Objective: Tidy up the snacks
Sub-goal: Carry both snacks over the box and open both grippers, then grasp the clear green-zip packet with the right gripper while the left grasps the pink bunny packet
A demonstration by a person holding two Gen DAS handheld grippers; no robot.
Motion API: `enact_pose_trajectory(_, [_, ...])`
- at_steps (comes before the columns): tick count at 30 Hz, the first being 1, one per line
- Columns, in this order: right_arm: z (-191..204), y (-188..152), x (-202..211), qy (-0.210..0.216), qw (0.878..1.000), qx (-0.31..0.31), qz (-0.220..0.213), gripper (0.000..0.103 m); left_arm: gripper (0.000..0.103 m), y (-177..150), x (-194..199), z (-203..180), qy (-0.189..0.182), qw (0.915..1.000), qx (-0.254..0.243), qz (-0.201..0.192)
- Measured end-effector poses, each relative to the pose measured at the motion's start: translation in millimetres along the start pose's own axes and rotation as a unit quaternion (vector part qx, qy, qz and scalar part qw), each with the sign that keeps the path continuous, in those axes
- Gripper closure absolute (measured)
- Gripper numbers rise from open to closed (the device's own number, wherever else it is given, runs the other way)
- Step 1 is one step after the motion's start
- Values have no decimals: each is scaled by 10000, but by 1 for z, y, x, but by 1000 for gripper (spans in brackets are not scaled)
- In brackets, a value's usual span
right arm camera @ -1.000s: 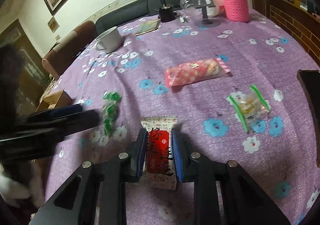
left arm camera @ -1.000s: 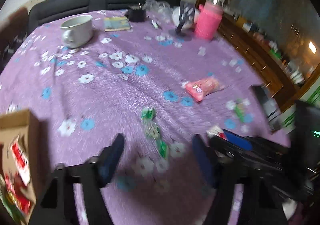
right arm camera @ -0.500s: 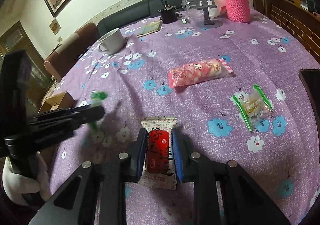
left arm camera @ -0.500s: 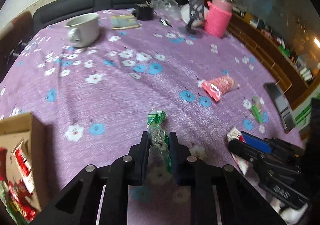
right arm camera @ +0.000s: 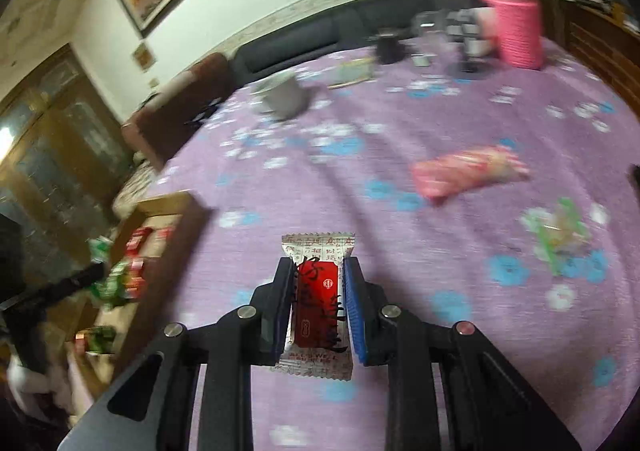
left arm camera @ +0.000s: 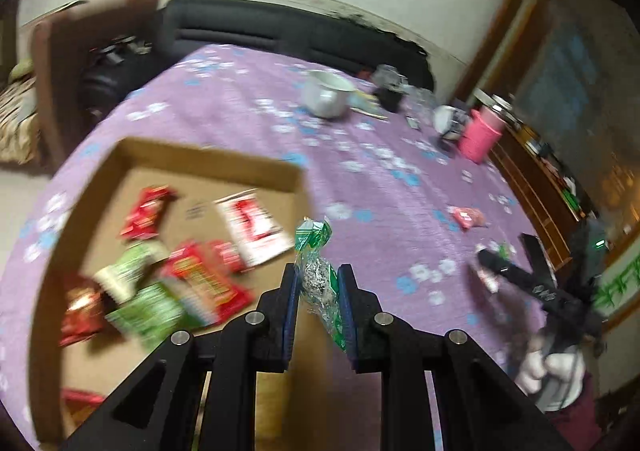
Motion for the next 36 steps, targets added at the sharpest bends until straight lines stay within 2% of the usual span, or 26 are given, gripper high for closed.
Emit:
enact_pose_trajectory(3, [42,7,-13,219,9991,297,206,79,83,-8,2,25,0,9996,274,31])
enact_pose_trajectory(7, [101,12,-34,444,9955,709,450,79,83,-18,-6,36,-40,9991,384,162])
enact_pose_trajectory(12, [167,14,-65,506,9881,1282,684,78,83,-30,-14,45,2,9983,486,321])
enact_pose_trajectory(14, [188,14,-82,449,9843,1512,796,78,81,-35,-11,50,-87,9976,595,352])
enact_pose_trajectory(18, [214,14,-120,334,9782,1753,1062,78,52,-41,6,55,-346,9965,716,253])
enact_pose_trajectory(19, [221,14,-133,269,9765,1819,1126,78,49,-42,12,56,-415,9963,721,206])
enact_pose_trajectory(23, [230,17,-165,137,9749,1862,1216,77,39,-41,32,60,-533,9958,741,14])
enact_pose_trajectory(25, [230,20,-170,97,9764,1801,1191,73,37,-40,39,62,-539,9957,750,-75])
enact_pose_trajectory(30, [216,32,-143,132,9841,1554,853,59,26,-39,48,61,-673,9943,793,-215])
enact_pose_trajectory(33, [191,33,-117,109,9876,1406,692,58,21,-38,49,49,-911,9928,744,-218])
enact_pose_trajectory(36, [155,29,-92,32,9911,1194,579,58,21,-38,47,31,-1189,9910,601,-157])
Point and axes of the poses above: each gripper's, at about its wrist camera, not at the fingertips, and x roughly against the way its jaws point, z to its left, y to its top, the point moved 4 cm from there along -x, roughly the way its jaws point, and after that the axes turned 1 degree about -x, right-handed, at the moved point
